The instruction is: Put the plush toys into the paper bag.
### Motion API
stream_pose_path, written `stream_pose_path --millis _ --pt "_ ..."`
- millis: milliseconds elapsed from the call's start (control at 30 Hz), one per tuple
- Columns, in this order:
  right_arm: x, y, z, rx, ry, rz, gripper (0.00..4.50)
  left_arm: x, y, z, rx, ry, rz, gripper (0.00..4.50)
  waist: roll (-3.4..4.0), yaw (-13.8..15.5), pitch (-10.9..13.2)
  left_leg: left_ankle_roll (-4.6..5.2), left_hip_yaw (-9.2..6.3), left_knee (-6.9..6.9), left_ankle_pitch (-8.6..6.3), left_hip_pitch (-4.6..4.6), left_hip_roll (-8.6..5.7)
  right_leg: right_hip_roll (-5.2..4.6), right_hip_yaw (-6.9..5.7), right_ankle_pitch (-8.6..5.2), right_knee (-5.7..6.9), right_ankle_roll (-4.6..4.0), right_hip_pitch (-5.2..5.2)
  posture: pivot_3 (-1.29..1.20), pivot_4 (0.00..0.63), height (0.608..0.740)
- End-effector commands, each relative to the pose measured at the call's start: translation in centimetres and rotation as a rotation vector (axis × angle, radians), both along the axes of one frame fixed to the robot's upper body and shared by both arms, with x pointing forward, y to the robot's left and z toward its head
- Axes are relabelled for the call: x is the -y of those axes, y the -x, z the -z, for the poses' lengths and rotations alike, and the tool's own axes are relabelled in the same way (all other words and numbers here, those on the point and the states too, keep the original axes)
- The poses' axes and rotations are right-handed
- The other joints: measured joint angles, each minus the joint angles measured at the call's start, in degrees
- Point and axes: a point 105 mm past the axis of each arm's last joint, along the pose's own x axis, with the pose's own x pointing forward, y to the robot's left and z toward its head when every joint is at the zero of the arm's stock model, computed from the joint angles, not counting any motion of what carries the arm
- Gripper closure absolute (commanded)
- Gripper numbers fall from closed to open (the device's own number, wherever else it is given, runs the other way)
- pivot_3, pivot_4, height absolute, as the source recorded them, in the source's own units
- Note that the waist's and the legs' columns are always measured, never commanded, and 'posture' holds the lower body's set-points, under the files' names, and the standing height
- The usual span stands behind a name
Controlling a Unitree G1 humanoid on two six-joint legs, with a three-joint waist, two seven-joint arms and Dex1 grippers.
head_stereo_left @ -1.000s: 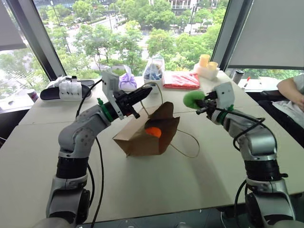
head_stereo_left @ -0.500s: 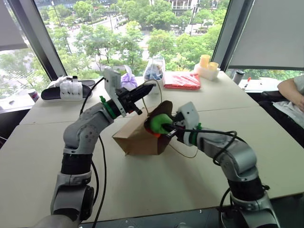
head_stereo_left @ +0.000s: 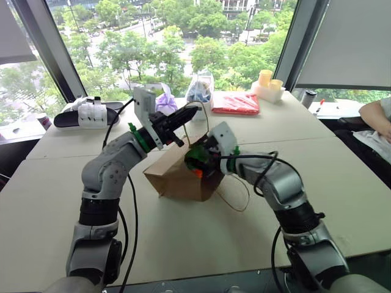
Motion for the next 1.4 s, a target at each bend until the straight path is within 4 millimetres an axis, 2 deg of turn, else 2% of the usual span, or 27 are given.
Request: stream_pose_path --millis 33,67,133,200,333,500,633,733,1000,1100,1300,1333,1400 --pt "2.5 1.6 -2.8 0.092 0.0 0.024 0.27 -0.9 0.1 -1.5 0.049 0.04 -0.024 4.5 0.0 -0.1 0.0 0.16 0.0 0.0 -0.09 0.0 0.0 0.0 0.0 0.0 0.0 0.0 0.01 0.0 0.15 0.74" --pt "4.7 1.9 -3.2 0.08 -0.021 0.088 0.27 -1.1 0.0 -1.4 0.052 0.035 -0.034 4.5 0.0 -0.1 0.0 0.23 0.02 0.0 -0.13 0.0 0.0 0.0 0.0 0.0 -0.01 0.0 0.01 0.0 0.15 0.74" --pt "7.6 2.5 -3.0 0.054 -0.038 0.176 0.27 -1.6 -0.3 -1.4 0.055 0.033 -0.051 4.5 0.0 0.1 0.0 0.25 0.0 0.0 -0.14 0.01 0.01 0.0 -0.02 0.0 0.0 0.0 0.02 0.0 0.15 0.74" --pt "10.0 3.0 -1.0 -0.033 -0.072 0.261 0.27 -1.9 -0.6 -1.6 0.058 0.037 -0.063 4.5 -0.03 0.2 0.0 0.28 0.01 0.02 -0.16 0.0 0.0 0.0 -0.02 0.0 -0.04 0.0 0.06 0.0 0.15 0.74" --pt "11.6 3.4 2.5 -0.183 -0.201 0.361 0.27 -2.0 -0.9 -1.8 0.065 0.04 -0.065 4.5 -0.02 -0.3 0.0 0.34 0.05 0.03 -0.19 0.07 0.02 0.01 0.0 0.0 -0.02 0.0 0.11 0.0 0.15 0.74" --pt "11.3 4.0 6.5 -0.296 -0.207 0.371 0.27 -2.0 -0.9 -1.9 0.072 0.03 -0.062 4.5 -0.01 -0.1 0.0 0.33 0.08 0.03 -0.19 0.09 0.03 0.01 0.03 0.0 0.04 0.0 0.07 0.0 0.15 0.74" --pt "10.2 4.2 7.2 -0.328 -0.235 0.346 0.27 -2.0 -1.0 -1.9 0.076 0.027 -0.065 4.5 -0.01 -0.1 0.0 0.33 0.08 0.04 -0.18 0.08 0.02 0.01 0.03 0.0 0.04 0.0 0.08 0.0 0.15 0.74" --pt "8.4 4.7 7.4 -0.358 -0.266 0.299 0.27 -2.0 -1.0 -2.0 0.079 0.028 -0.067 4.5 -0.01 -0.1 0.0 0.33 0.06 0.04 -0.18 0.08 0.02 0.01 0.03 0.0 0.03 0.0 0.08 0.0 0.15 0.74" --pt "6.3 5.0 8.4 -0.375 -0.194 0.255 0.27 -2.1 -1.0 -2.4 0.087 0.04 -0.074 4.5 -0.01 -0.1 0.0 0.32 0.05 0.04 -0.18 0.08 0.02 0.01 0.02 0.0 0.03 0.0 0.08 0.0 0.15 0.74" --pt "6.1 4.7 8.4 -0.379 -0.2 0.254 1.1 -2.1 -1.0 -2.5 0.091 0.042 -0.076 4.5 -0.01 -0.1 0.0 0.32 0.05 0.04 -0.18 0.08 0.02 0.01 0.02 0.0 0.03 0.0 0.08 0.0 0.15 0.74" --pt "6.2 4.5 7.4 -0.361 -0.214 0.245 4.29 -2.4 -1.1 -2.6 0.086 0.051 -0.087 4.5 -0.01 -0.1 0.0 0.32 0.05 0.04 -0.18 0.08 0.02 0.01 0.02 0.0 0.03 0.0 0.08 0.0 0.15 0.74" --pt "6.3 4.5 7.1 -0.358 -0.222 0.243 4.46 -2.5 -1.2 -2.6 0.084 0.053 -0.092 4.5 -0.01 -0.1 0.0 0.32 0.05 0.04 -0.18 0.08 0.02 0.01 0.02 0.0 0.03 0.0 0.08 0.0 0.15 0.74" --pt "6.5 4.5 5.2 -0.332 -0.293 0.23 4.46 -2.9 -1.4 -2.8 0.078 0.068 -0.102 4.5 -0.01 -0.1 0.0 0.32 0.05 0.04 -0.18 0.08 0.02 0.01 0.02 0.0 0.03 0.0 0.08 0.0 0.15 0.74"
